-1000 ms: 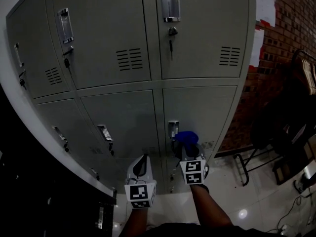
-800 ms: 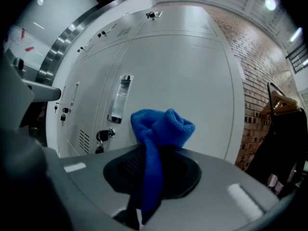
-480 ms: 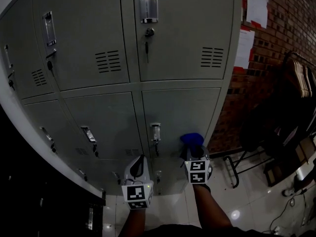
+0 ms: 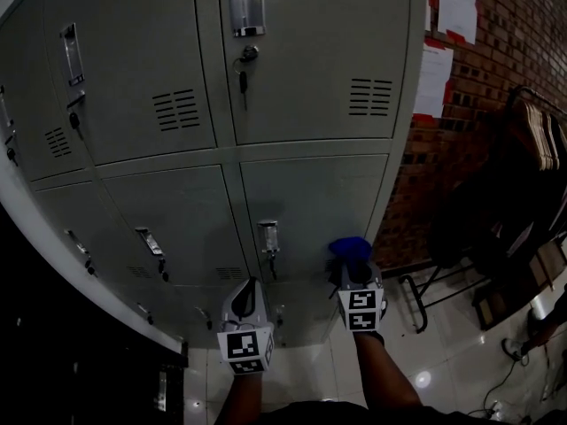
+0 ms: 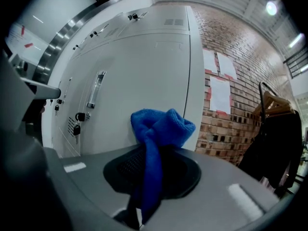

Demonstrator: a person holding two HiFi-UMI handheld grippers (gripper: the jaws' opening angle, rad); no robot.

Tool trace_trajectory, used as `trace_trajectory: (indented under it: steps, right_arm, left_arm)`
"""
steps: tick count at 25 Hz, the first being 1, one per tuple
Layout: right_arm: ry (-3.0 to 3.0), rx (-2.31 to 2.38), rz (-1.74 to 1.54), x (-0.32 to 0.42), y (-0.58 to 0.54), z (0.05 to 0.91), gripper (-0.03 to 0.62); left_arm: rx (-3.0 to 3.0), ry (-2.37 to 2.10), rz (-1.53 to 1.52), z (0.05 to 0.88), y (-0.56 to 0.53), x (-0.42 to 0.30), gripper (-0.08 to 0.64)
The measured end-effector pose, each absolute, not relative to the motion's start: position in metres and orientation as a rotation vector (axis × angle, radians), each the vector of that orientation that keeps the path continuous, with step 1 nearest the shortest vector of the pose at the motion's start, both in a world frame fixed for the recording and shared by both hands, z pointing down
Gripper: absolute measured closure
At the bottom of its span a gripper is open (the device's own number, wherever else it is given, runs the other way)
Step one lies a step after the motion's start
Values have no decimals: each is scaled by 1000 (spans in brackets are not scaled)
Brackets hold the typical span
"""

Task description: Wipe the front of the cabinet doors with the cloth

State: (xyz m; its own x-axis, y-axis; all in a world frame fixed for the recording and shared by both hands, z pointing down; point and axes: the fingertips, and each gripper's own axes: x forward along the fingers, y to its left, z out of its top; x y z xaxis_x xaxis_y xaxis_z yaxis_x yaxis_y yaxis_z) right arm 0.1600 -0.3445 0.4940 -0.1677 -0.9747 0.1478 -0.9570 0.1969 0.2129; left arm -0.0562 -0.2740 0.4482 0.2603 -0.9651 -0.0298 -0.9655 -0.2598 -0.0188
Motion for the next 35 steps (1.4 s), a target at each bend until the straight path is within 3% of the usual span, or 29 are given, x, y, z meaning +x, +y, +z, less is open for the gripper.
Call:
trace_trajectory:
  steps: [20,35]
  right_arm:
    - [-2087,1893,59,165,-352,550,518]
    - [-2156,1733,2,83,-347,553,518]
  left_arm:
    - [-2465,1930,-54,465,-273,-88,543]
    - [-2441,1975,-46,465,-256,-132,543]
